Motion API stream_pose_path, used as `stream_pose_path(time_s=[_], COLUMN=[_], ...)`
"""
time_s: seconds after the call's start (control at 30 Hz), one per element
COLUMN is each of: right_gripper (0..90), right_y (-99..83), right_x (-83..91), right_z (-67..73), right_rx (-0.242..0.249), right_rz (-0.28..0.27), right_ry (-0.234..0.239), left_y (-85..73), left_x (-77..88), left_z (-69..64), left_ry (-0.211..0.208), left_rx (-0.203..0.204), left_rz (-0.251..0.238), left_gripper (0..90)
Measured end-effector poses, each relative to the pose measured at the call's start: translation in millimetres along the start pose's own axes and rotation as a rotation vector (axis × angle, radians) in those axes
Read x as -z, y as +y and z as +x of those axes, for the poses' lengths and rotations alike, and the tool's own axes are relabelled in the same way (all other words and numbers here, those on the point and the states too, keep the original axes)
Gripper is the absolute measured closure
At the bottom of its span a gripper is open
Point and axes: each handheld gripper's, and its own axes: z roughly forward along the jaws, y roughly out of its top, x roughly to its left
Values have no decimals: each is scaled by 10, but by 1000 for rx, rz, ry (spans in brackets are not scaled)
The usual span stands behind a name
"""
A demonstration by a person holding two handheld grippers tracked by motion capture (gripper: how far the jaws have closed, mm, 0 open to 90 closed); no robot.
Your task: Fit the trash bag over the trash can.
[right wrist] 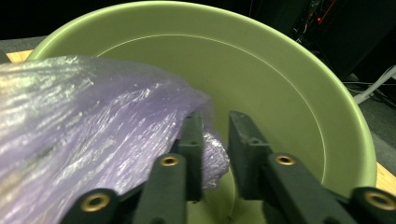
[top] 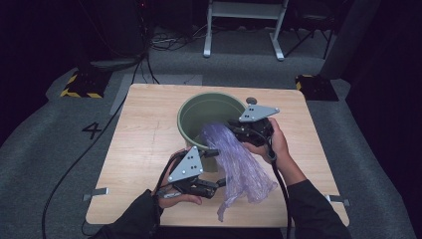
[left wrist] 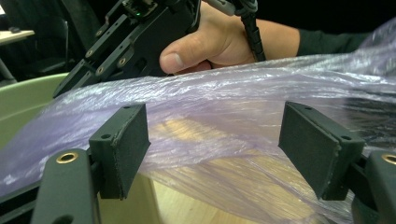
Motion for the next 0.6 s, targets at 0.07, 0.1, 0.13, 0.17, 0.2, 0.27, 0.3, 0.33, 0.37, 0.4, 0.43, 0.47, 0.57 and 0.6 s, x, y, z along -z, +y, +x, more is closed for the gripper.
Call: stream_pose_path(time_s=[0.07,0.1,0.13,0.17,0.2,0.27,0.3,0.33,0.37,0.4,0.43,0.47,0.57,0.6], right_gripper=[671,635,598,563,539,496,483,471,453,453,431,431,384,361], right_y=[8,11,12,11,8,-3,-10,-17,-26,-26,-52,-52,-112,-164], right_x=[-9,-8,-4,3,15,51,77,107,139,139,213,213,345,452], right_z=[11,15,18,20,19,19,23,24,23,23,21,21,25,32], right_rx=[-8,-12,-17,-22,-26,-25,-24,-21,-24,-24,-29,-29,-22,-18], right_rz=[2,1,-1,-2,0,-5,-11,-17,-25,-25,-44,-44,-62,-75], right_ry=[-11,-14,-15,-20,-21,-7,-3,-6,-8,-8,2,2,27,41], left_y=[14,14,19,21,18,14,13,10,10,10,9,9,2,0], left_x=[-44,-44,-81,-97,-110,-121,-124,-127,-128,-128,-133,-133,-144,-148], left_z=[-18,-18,-13,-4,7,31,42,49,59,59,75,75,93,104], left_ry=[21,21,43,52,58,69,77,88,95,95,112,112,109,104], left_rx=[-14,-14,-29,-32,-31,-39,-44,-48,-49,-49,-58,-58,-54,-62], left_rz=[10,10,22,30,32,36,38,36,35,35,40,40,39,46], left_gripper=[332,380,462,517,556,667,711,758,789,812,830,856,887,895])
